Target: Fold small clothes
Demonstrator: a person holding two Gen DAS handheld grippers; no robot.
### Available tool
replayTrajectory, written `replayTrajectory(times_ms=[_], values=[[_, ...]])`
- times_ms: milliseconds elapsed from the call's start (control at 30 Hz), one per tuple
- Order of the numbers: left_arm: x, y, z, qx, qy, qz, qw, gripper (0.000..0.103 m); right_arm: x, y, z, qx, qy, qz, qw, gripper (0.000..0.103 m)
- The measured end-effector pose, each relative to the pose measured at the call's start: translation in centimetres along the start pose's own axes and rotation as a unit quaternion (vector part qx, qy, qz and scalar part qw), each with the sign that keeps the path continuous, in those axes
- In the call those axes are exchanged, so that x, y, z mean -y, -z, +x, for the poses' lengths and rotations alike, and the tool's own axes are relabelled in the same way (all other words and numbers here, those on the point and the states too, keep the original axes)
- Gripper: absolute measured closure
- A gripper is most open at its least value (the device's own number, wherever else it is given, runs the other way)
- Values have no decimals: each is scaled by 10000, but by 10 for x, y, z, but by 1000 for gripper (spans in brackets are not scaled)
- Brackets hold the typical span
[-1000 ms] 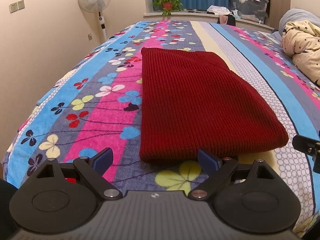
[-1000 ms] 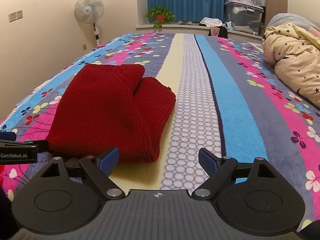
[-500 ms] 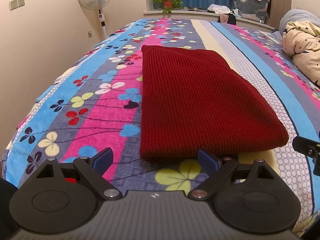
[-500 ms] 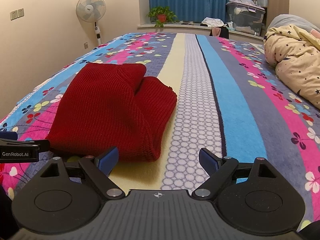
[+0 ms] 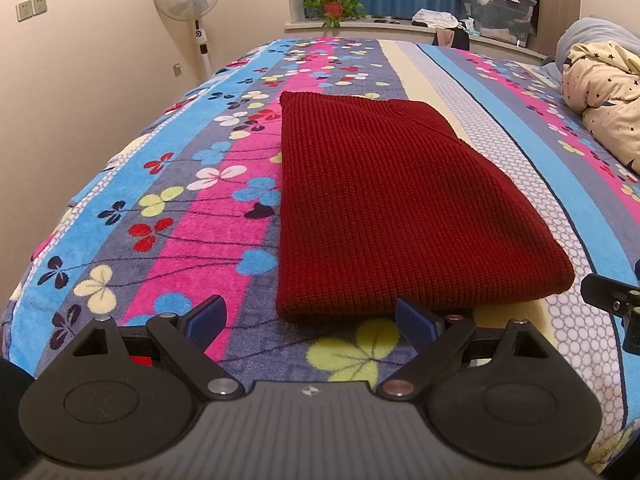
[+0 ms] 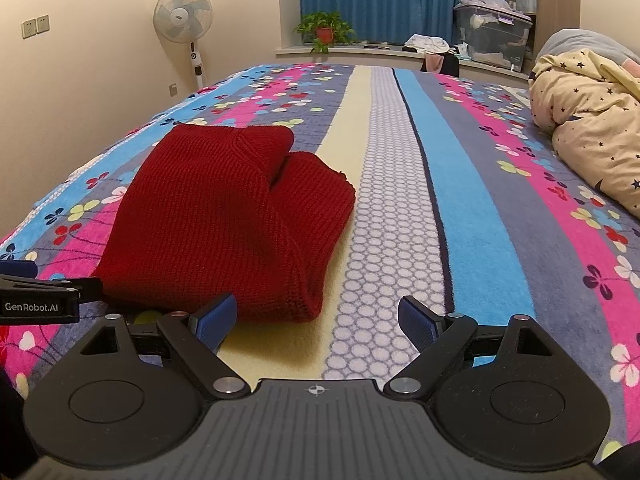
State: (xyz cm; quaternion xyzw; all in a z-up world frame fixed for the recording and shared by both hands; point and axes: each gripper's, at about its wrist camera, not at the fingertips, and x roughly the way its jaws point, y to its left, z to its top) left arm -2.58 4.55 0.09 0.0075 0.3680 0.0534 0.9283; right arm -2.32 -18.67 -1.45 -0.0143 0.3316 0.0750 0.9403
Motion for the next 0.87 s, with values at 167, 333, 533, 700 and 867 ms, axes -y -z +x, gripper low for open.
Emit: replayTrajectory(times_ms=[167,333,533,700,867], values=[[1,0,0,11,10,13,10000,9,0,1,0,3,-1,0,10000,14],[1,0,0,16,9,22,10000,9,0,1,0,3,-4,-5,10000,14],[1,0,0,24,14,23,10000,9,0,1,0,3,-4,-2,10000,14],[2,-1,-1,50,39,53,10000,9,0,1,0,3,-4,-1,10000,14],[1,-1,-2,92,66,71,9999,9,0,1,0,5,-3,-3,10000,14]])
